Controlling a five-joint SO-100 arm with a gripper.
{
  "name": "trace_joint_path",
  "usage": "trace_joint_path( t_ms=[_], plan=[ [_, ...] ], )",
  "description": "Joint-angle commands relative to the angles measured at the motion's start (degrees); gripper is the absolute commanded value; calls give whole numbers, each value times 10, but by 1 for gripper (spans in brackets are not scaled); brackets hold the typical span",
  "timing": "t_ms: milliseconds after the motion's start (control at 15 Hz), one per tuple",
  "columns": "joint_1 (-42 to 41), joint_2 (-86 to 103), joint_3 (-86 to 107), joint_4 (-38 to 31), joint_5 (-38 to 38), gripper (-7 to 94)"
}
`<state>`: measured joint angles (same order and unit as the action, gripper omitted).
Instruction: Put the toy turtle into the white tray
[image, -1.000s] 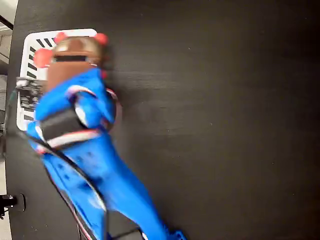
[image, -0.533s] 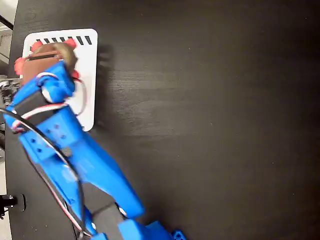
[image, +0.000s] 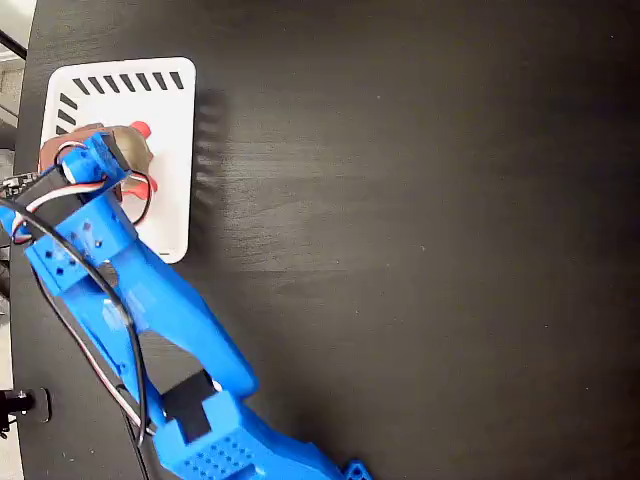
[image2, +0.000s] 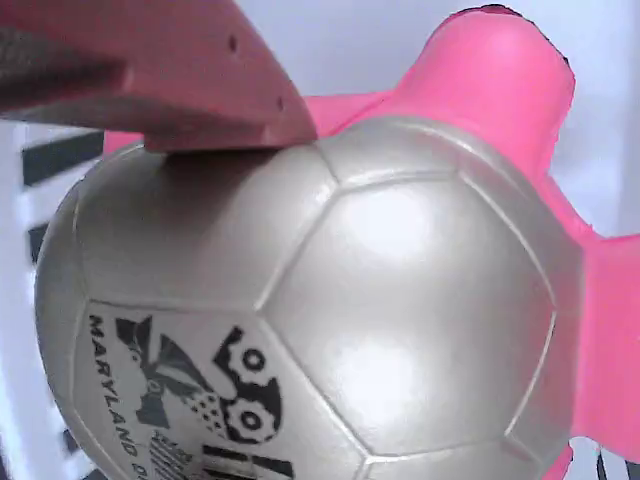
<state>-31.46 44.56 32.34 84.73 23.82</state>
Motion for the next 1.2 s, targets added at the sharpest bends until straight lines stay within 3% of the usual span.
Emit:
trace_joint_path(
  t_ms=[0, 133, 333, 467, 933, 1000, 1133],
  plan=[
    [-7, 25, -42, 6, 5, -1],
    [-4, 11, -50, 4, 7, 2],
    [-8, -1, -54, 14, 4, 41],
    [-9, -3, -54, 18, 7, 49],
    [-11, 31, -50, 49, -4, 49],
    [-10, 62, -40, 56, -7, 40],
    [-5, 155, 20, 53, -11, 1]
  ],
)
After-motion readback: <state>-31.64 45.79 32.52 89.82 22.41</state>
